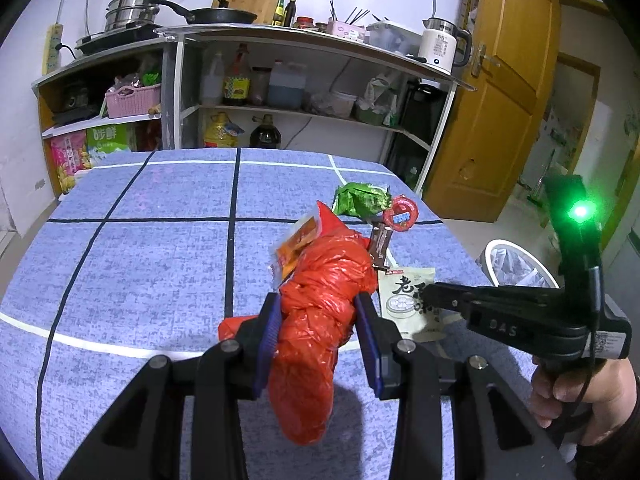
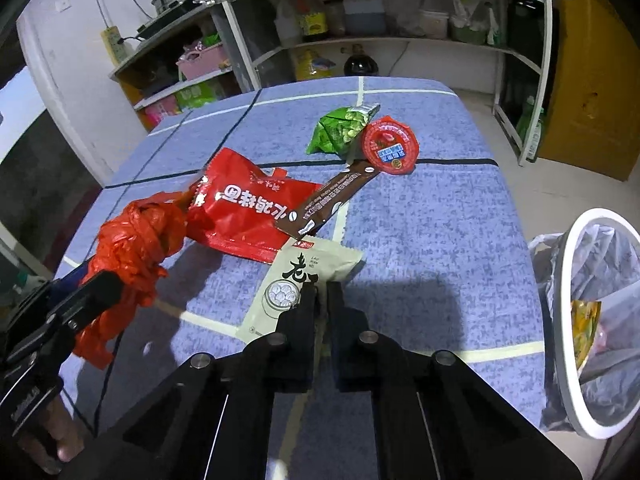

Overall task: Collect trash
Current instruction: 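Carry both items over the wastebasket and open both grippers to drop them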

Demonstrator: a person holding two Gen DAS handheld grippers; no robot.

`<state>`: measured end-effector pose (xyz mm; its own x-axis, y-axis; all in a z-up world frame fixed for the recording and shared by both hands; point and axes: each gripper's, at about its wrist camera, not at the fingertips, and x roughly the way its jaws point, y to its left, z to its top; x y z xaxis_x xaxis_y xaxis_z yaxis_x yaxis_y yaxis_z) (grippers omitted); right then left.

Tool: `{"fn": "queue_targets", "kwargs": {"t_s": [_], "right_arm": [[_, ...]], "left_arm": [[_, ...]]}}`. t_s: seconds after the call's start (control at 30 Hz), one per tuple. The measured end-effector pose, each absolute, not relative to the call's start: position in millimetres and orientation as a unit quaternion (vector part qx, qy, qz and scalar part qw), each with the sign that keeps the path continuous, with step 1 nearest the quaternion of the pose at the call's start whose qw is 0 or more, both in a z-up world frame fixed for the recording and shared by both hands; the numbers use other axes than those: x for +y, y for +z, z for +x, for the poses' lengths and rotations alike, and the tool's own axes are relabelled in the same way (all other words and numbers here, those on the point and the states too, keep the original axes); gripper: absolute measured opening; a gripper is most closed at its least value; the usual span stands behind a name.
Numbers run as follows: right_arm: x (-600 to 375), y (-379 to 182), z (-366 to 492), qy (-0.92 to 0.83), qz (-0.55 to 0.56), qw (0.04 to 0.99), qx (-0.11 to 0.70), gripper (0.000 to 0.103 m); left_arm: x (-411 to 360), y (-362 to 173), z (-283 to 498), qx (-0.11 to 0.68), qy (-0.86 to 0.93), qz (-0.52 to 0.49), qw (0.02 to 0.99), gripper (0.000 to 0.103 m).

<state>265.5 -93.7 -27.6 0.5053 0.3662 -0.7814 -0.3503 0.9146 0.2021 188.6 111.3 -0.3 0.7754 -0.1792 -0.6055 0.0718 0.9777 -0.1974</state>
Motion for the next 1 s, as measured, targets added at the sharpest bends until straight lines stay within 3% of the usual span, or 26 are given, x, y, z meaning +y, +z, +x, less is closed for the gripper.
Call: {"fn": "queue_targets", "kwargs": {"t_s": [0.5, 1.0], "right_arm": [[-163, 5, 246, 0.208, 0.059, 0.884, 0.414, 0.005], [-304, 11, 237, 0.13, 0.111, 0.903, 0.395, 0.005]], "left_arm": [[71, 16, 189, 0.316, -0.105, -0.083, 0.939, 0.039], [-54, 31, 213, 0.32, -0.208, -0.057, 0.922, 0.039]]}}
